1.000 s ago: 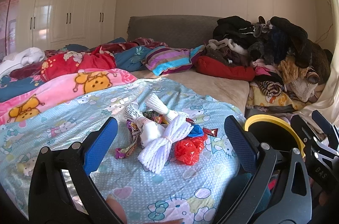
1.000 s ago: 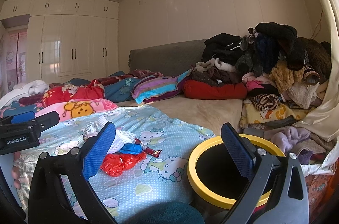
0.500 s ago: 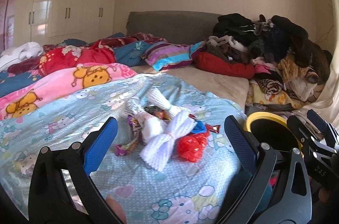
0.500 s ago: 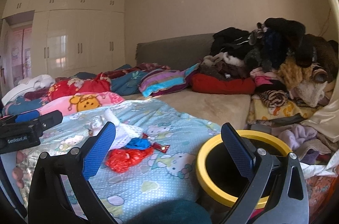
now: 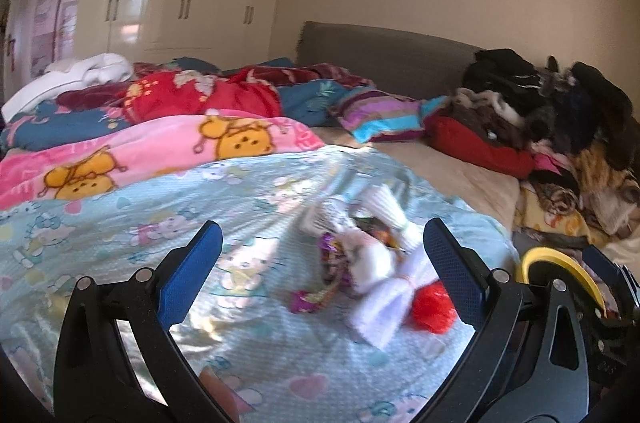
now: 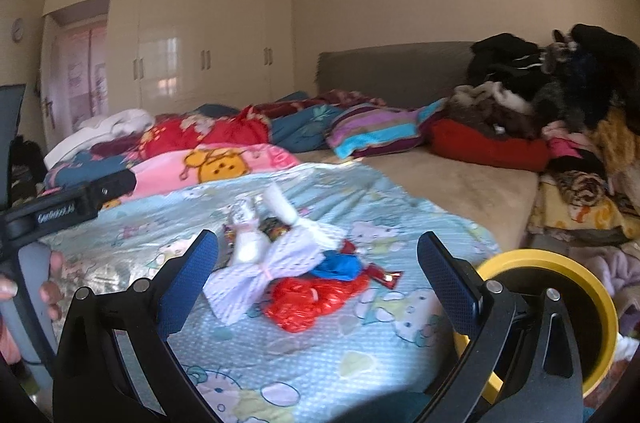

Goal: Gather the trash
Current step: 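Grasp the white printed bag with the left gripper while the right grasps a white mesh net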

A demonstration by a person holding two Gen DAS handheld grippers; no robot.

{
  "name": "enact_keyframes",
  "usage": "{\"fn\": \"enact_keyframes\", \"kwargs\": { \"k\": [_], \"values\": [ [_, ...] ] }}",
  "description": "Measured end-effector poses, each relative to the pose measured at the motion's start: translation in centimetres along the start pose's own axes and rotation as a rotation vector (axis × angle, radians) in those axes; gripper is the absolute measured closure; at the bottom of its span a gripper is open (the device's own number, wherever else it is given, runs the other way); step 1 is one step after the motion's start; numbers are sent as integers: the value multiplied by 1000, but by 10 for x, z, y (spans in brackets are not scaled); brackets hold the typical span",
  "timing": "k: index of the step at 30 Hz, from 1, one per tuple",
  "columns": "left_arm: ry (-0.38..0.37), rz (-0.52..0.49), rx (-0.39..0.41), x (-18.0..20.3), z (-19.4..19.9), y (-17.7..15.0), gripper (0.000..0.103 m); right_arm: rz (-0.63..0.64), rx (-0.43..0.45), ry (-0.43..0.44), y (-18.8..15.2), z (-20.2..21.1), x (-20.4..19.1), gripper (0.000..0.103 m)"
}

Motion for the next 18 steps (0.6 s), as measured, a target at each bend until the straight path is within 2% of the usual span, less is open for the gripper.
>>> {"fn": "enact_keyframes", "kwargs": {
  "k": [3,8,14,16,18],
  "values": [
    [-7,16,-6,-13,-7,5,11,24,-28,47,5,-15,-6,6],
    [-65,29,-23,-25,-22,13,11,29,-68,81,15,-36,-5,6],
    [-97,6,-110,-15,-53,12,11,10,-134,97,25,-69,11,6],
    [-104,-1,-150,-11,-66,10,11,8,-166,106,27,-81,15,17],
    [-125,-14,-184,-5,-77,7,12,12,-199,122,27,-93,18,22]
  ]
}}
Point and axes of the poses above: each gripper's, at about its wrist camera, not at the fingertips, and z roughly against the way its jaws point, x to its right, y to its top, the point moved 1 cm from there along -z, roughly the way its jaws point, and after that the axes turned 5 degrees about -x, right-handed, at the moved point
